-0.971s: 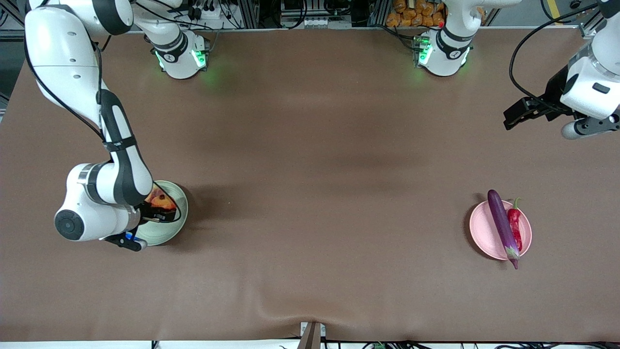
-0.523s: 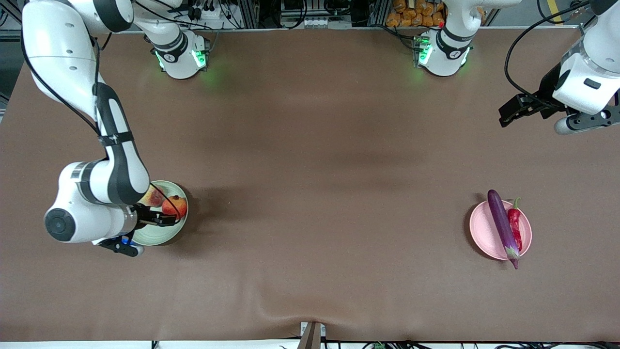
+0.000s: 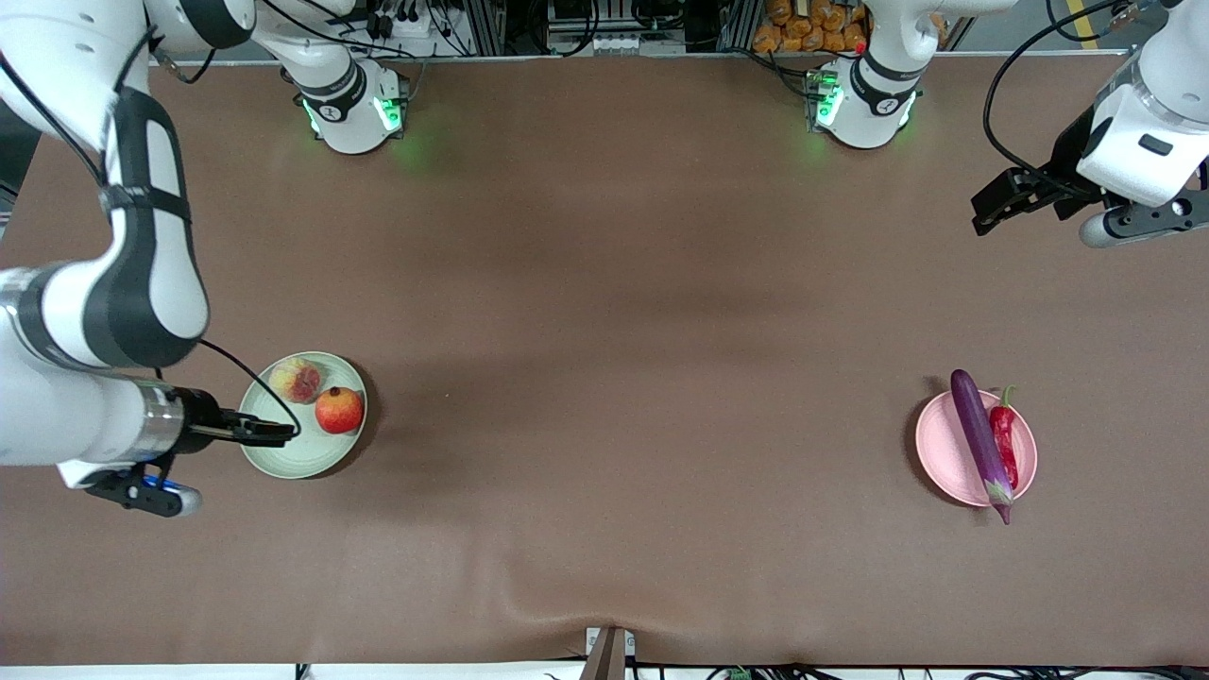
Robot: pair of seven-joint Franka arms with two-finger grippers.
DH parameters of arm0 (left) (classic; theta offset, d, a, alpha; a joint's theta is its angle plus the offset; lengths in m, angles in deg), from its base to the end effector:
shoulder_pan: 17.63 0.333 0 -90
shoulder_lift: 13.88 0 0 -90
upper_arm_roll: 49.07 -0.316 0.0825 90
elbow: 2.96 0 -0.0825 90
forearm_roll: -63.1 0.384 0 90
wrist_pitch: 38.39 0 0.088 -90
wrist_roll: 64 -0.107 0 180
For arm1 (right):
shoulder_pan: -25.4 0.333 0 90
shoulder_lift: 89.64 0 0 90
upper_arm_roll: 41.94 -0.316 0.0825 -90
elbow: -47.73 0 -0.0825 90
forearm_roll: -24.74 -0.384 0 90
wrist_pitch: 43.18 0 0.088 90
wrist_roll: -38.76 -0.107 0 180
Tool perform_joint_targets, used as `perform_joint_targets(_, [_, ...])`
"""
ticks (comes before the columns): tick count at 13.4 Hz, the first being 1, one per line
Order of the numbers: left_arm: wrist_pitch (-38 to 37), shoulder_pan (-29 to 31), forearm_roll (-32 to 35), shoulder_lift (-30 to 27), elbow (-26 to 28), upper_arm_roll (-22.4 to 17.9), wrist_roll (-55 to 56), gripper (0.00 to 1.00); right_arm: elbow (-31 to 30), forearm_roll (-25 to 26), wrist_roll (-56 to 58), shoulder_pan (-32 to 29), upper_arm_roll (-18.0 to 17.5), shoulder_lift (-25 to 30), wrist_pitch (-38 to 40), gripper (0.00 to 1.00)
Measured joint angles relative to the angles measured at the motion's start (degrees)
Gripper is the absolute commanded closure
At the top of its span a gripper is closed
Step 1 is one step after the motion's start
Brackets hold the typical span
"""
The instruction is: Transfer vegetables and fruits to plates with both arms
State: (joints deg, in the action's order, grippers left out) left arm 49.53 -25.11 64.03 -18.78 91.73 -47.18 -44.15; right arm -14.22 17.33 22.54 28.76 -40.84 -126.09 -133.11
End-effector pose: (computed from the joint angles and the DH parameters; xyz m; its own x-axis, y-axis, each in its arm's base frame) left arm 0.5166 -0.0842 0.6290 0.9829 0.1827 -0.0243 0.1820 -0.9829 -0.0290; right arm 0.7161 0.0461 0.4457 0.9556 -0.2378 -0.1738 -0.2529 -0.9649 -0.0705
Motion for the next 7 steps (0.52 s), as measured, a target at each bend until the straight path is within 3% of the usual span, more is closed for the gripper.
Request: perform_joint_targets(7, [0.0,0.0,0.0,-0.4,-0.3,-0.2,0.0,0.0,0.5,1.0,2.2,0.1,0.0,12.1,8.6,0.0])
